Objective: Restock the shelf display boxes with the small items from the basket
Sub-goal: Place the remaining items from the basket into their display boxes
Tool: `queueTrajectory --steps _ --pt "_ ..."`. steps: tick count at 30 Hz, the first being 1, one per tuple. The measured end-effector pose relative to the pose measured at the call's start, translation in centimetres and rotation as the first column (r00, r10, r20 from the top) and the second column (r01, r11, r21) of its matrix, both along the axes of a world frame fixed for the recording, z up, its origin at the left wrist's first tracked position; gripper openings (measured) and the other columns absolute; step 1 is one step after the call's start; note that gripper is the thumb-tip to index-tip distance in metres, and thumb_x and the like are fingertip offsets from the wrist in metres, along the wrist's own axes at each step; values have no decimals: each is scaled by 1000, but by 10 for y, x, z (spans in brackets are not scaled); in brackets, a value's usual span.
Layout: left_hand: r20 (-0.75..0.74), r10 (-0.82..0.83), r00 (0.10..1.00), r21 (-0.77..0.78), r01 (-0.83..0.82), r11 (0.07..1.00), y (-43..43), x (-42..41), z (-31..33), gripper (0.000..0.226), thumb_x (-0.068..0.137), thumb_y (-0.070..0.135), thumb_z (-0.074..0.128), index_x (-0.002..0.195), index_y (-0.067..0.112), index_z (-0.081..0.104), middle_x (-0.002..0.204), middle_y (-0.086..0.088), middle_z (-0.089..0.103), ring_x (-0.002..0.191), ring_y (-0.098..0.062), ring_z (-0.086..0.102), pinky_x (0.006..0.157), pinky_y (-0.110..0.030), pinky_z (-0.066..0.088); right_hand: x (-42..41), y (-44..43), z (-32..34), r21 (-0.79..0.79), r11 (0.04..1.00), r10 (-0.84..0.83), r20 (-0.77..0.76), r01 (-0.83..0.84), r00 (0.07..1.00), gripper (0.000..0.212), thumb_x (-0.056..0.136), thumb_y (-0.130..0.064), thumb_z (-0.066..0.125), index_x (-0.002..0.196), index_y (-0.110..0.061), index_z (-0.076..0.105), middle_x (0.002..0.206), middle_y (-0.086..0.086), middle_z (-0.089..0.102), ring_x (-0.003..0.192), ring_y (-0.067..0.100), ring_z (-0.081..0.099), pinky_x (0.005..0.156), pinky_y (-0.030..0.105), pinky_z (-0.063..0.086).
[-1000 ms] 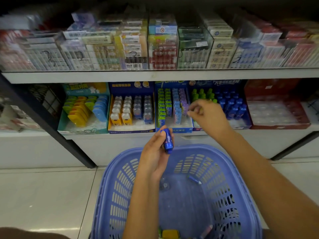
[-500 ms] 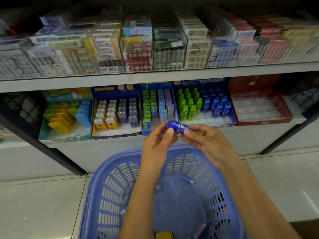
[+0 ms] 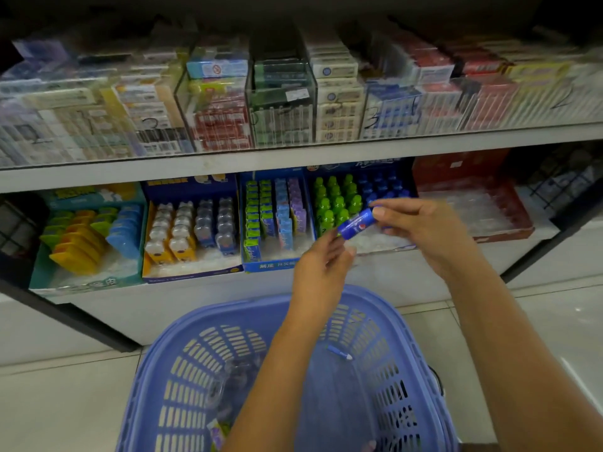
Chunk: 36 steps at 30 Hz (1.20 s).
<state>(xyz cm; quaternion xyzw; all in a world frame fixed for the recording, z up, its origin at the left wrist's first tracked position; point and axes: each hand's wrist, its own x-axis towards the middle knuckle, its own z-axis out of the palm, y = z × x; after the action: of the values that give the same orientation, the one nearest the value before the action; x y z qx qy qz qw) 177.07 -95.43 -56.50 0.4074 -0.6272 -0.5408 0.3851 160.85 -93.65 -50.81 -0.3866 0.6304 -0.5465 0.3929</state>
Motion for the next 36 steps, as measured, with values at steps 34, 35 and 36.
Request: queueTrajectory --steps 34,35,36 --pt "818 -474 326 300 462 835 34 92 -142 37 90 13 56 127 10 57 129 -12 58 119 -26 53 95 -29 40 83 39 -131 872 281 956 -217 -402 198 25 84 -23 70 105 -11 69 112 6 68 87 16 60 80 31 46" --pt "800 -541 258 379 483 790 42 105 -157 39 90 13 58 129 9 56 131 -11 57 120 -25 52 96 -28 39 90 52 -155 916 167 984 -131 -365 122 31 87 -20 67 114 -7 65 120 9 63 91 20 59 81 32 45" --pt "778 -594 205 441 495 749 51 116 -170 40 90 11 58 130 8 55 132 -11 56 121 -25 52 97 -28 38 96 66 -178 946 56 998 -45 -319 41 36 89 -19 64 122 -5 60 126 11 59 100 25 58 85 33 43"
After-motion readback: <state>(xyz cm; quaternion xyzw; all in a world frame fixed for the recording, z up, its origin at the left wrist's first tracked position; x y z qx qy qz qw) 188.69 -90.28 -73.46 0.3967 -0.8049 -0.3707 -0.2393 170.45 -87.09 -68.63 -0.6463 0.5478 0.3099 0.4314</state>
